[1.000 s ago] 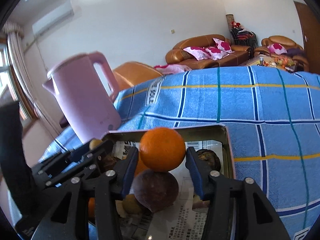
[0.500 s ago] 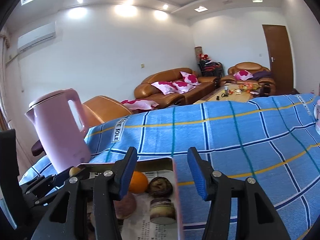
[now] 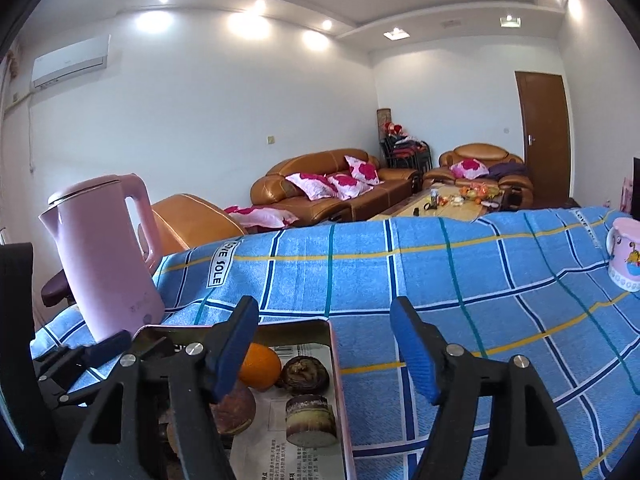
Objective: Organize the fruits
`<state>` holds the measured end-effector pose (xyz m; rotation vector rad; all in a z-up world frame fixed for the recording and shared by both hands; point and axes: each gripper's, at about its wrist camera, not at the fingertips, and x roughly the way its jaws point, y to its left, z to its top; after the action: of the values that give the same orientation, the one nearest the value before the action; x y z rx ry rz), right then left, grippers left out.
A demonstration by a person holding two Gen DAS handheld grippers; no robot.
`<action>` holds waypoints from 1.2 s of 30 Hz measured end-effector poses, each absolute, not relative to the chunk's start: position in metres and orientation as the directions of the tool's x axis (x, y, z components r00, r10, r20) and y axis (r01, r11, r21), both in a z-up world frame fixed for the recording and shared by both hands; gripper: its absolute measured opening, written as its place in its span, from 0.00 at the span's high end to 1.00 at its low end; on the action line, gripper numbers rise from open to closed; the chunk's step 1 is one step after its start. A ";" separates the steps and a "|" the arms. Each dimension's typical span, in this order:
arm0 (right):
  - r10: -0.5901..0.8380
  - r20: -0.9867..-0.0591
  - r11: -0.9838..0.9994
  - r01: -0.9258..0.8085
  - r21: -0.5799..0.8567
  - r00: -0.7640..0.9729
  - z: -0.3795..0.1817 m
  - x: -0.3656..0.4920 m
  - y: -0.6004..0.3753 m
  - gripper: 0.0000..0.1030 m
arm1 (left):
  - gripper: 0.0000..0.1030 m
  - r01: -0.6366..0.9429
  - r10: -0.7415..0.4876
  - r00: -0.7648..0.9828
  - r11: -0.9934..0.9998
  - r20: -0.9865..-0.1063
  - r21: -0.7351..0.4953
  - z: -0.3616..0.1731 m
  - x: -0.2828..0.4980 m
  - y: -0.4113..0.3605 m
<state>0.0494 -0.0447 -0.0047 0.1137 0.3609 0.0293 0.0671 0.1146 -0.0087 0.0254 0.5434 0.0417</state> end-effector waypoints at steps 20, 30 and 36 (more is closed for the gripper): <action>-0.002 -0.268 0.999 0.015 0.047 0.963 0.001 0.011 -0.039 0.31 | 0.00 -0.109 0.106 0.935 0.994 -0.338 0.013 0.006 0.025 0.118; 0.004 -0.250 0.997 0.014 0.073 0.968 0.002 -0.005 -0.046 0.31 | 0.00 -0.104 0.106 0.948 0.994 -0.301 0.023 0.009 0.008 0.112; -0.010 -0.234 0.998 0.025 0.059 0.972 0.002 -0.013 -0.047 0.31 | 0.00 -0.101 0.103 0.949 0.995 -0.297 0.021 0.008 0.003 0.111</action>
<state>-0.0128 -0.0466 0.0025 0.0618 0.2361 -0.0174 0.0031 0.1106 0.0084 0.0057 0.3022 0.1035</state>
